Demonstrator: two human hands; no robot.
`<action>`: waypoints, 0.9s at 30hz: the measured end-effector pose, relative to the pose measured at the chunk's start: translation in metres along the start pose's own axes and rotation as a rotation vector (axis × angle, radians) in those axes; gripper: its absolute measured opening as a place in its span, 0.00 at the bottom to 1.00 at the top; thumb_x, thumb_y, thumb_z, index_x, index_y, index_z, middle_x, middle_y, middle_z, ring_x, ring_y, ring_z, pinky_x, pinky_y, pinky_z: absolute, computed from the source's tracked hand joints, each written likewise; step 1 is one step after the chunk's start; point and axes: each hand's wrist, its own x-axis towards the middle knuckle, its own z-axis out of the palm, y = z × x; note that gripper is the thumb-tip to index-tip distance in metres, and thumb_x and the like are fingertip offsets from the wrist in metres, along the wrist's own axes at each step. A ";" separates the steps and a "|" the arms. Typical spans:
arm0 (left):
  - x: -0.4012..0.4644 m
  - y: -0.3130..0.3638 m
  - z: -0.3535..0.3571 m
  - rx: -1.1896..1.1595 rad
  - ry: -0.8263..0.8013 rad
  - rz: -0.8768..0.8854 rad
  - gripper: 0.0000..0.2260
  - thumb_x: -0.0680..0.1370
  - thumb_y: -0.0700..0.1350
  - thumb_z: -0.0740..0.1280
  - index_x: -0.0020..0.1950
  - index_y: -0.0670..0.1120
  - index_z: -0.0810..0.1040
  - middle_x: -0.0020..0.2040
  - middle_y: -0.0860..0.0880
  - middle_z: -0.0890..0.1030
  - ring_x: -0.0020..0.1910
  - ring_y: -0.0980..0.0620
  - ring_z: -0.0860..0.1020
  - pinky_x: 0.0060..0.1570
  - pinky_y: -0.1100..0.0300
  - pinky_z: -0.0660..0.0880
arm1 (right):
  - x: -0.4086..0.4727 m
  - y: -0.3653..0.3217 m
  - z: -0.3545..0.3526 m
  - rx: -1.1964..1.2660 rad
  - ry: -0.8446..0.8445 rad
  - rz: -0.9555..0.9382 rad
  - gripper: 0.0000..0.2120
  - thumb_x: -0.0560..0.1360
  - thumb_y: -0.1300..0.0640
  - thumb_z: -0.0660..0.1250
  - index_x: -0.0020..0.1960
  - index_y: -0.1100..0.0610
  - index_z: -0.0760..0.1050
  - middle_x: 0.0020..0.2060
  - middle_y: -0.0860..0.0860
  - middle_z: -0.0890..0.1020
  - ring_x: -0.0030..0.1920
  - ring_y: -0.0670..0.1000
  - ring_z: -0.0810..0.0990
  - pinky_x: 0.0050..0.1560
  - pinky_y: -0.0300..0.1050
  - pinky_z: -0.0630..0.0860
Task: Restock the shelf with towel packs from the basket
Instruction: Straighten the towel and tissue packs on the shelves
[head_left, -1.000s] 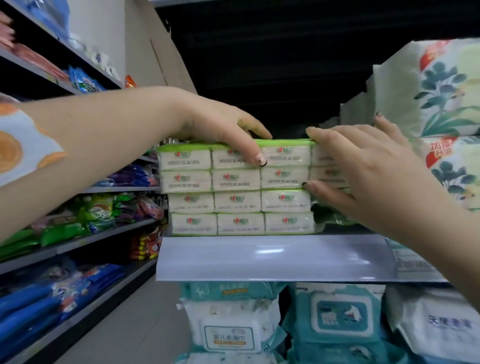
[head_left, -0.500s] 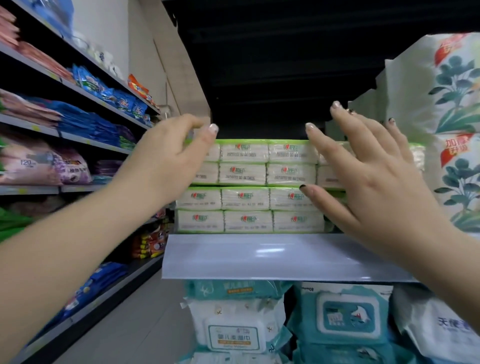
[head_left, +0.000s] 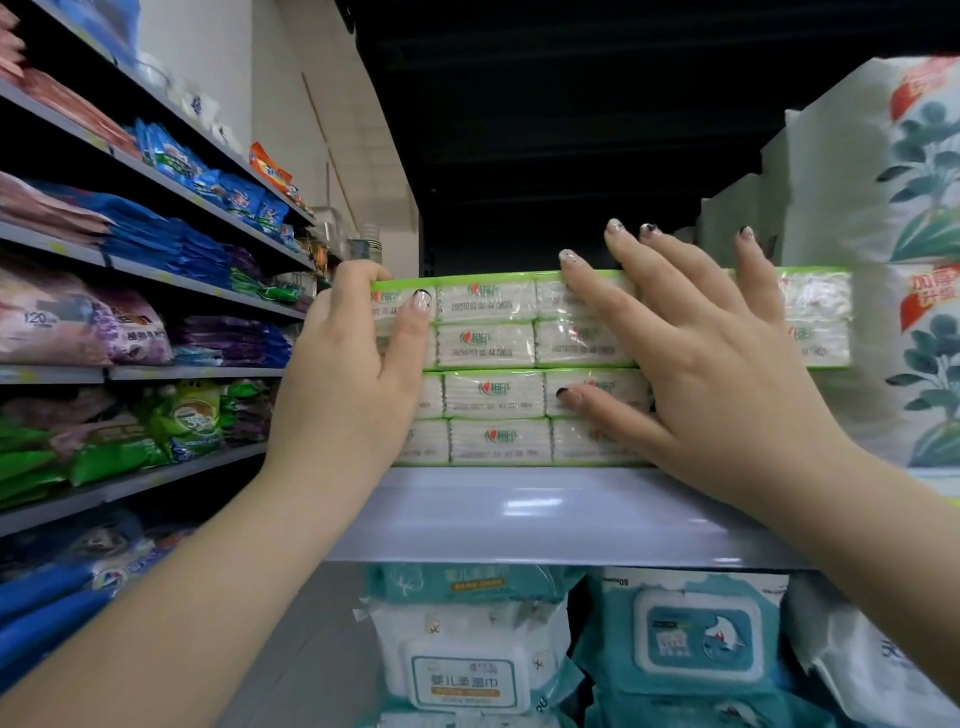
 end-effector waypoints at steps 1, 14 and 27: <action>0.000 0.000 0.000 0.007 0.000 -0.001 0.17 0.79 0.54 0.53 0.63 0.47 0.66 0.57 0.47 0.73 0.48 0.53 0.69 0.34 0.62 0.60 | 0.000 0.000 0.000 -0.002 0.010 -0.001 0.32 0.73 0.36 0.52 0.72 0.50 0.62 0.71 0.57 0.66 0.70 0.60 0.65 0.69 0.65 0.52; -0.007 0.000 0.001 0.037 0.002 0.061 0.25 0.79 0.56 0.52 0.75 0.55 0.54 0.72 0.47 0.59 0.53 0.60 0.64 0.47 0.61 0.61 | -0.005 -0.001 -0.001 -0.052 0.111 0.012 0.31 0.74 0.37 0.53 0.70 0.54 0.67 0.70 0.59 0.67 0.71 0.60 0.61 0.70 0.63 0.51; -0.008 0.000 0.001 0.320 0.021 0.133 0.26 0.77 0.60 0.48 0.74 0.53 0.57 0.77 0.43 0.51 0.75 0.40 0.49 0.71 0.41 0.47 | -0.004 -0.002 -0.001 -0.054 0.095 0.009 0.31 0.74 0.37 0.53 0.70 0.54 0.67 0.69 0.60 0.69 0.70 0.61 0.65 0.70 0.63 0.52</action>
